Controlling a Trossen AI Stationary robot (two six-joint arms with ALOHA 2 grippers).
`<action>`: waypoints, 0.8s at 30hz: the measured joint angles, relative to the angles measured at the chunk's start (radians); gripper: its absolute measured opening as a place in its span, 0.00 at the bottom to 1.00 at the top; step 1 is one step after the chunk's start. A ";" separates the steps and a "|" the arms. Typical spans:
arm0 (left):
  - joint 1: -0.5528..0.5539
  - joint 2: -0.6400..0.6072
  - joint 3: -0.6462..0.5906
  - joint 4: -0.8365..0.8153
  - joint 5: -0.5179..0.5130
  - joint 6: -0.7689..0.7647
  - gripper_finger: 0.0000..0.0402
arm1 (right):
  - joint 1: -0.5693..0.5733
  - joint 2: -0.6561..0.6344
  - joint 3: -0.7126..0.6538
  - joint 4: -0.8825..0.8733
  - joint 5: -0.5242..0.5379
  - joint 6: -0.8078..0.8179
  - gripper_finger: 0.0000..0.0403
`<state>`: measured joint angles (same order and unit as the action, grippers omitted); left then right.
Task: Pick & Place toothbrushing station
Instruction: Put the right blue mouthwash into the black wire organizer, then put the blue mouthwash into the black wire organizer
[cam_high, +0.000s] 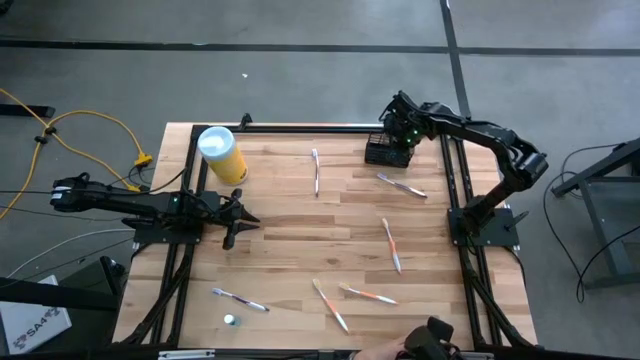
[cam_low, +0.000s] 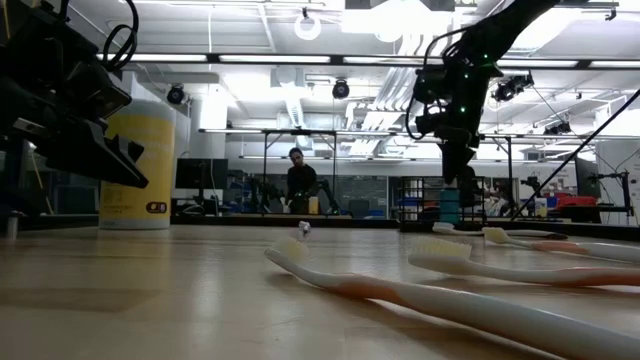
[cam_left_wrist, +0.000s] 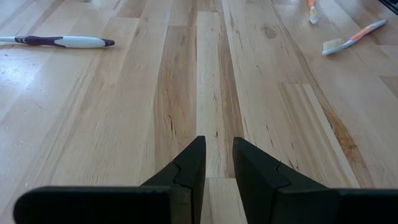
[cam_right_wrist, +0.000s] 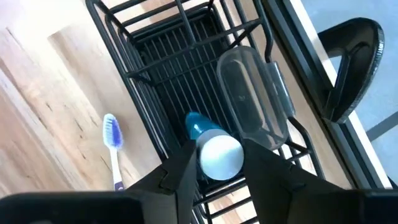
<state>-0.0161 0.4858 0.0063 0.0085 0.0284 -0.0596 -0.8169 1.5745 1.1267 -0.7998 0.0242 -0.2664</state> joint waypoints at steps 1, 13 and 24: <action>0.000 0.000 0.000 0.000 0.000 0.000 0.19 | 0.000 0.000 0.000 0.000 -0.001 -0.001 0.30; 0.000 0.000 0.000 0.000 0.000 0.000 0.19 | -0.001 -0.001 0.001 0.040 -0.003 -0.027 0.30; 0.000 0.000 0.000 0.000 0.000 0.000 0.19 | -0.001 -0.002 0.054 0.016 -0.002 -0.038 0.30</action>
<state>-0.0162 0.4861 0.0063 0.0084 0.0284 -0.0597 -0.8181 1.5726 1.1809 -0.7840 0.0225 -0.3046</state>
